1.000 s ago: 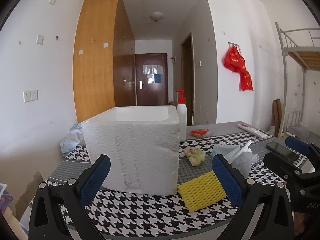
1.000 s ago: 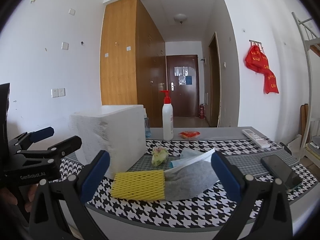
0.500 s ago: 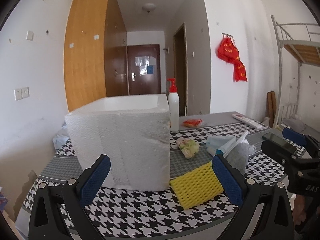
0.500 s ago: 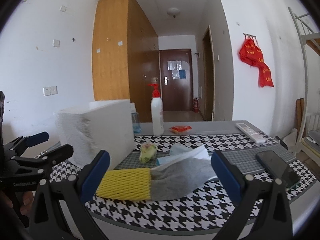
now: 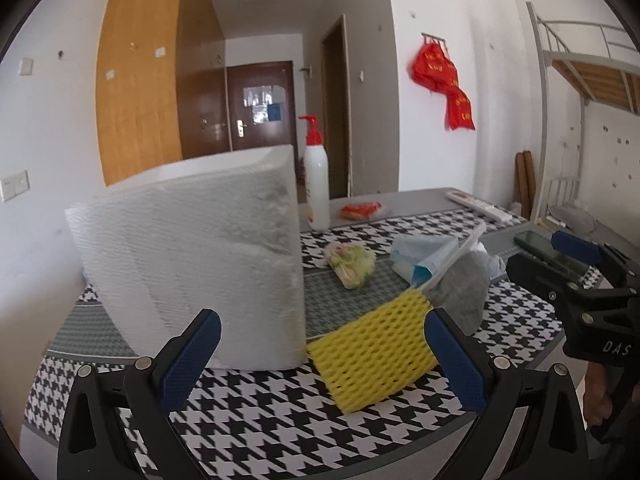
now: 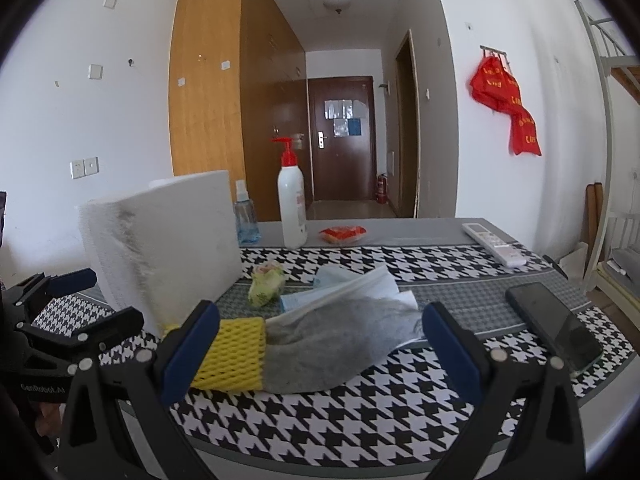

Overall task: Organize soft objects
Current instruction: 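Move the left tool to the yellow foam net and close on it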

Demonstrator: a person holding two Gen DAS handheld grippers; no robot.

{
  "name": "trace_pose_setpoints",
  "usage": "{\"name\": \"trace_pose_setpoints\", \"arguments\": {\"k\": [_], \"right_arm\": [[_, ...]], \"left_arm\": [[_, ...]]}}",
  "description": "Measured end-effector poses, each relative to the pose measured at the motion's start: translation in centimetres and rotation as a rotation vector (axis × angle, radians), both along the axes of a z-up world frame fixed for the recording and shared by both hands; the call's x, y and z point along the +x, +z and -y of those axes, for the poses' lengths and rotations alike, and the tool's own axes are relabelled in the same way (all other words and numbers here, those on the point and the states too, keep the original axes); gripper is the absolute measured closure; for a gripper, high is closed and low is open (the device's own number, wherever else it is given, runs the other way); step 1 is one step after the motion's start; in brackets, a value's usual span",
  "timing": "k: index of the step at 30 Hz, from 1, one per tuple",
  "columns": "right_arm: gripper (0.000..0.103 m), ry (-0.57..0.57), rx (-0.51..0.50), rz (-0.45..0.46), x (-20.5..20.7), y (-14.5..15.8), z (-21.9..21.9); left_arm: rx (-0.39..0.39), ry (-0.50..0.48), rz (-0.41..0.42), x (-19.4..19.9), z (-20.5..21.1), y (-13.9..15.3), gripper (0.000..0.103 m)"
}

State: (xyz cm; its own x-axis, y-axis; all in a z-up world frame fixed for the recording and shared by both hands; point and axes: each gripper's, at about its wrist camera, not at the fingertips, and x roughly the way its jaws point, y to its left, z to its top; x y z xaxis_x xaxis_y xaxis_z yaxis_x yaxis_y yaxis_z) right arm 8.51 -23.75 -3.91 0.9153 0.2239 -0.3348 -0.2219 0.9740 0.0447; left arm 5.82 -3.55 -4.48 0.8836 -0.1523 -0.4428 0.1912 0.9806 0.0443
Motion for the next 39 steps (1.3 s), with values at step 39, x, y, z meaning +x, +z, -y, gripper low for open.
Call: {"name": "trace_pose_setpoints", "arguments": {"k": [39], "right_arm": [[0.001,-0.006,0.028,-0.119,2.0,-2.8,2.3]], "left_arm": [[0.181,-0.221,-0.276,4.9,4.8,-4.8,0.022]]}}
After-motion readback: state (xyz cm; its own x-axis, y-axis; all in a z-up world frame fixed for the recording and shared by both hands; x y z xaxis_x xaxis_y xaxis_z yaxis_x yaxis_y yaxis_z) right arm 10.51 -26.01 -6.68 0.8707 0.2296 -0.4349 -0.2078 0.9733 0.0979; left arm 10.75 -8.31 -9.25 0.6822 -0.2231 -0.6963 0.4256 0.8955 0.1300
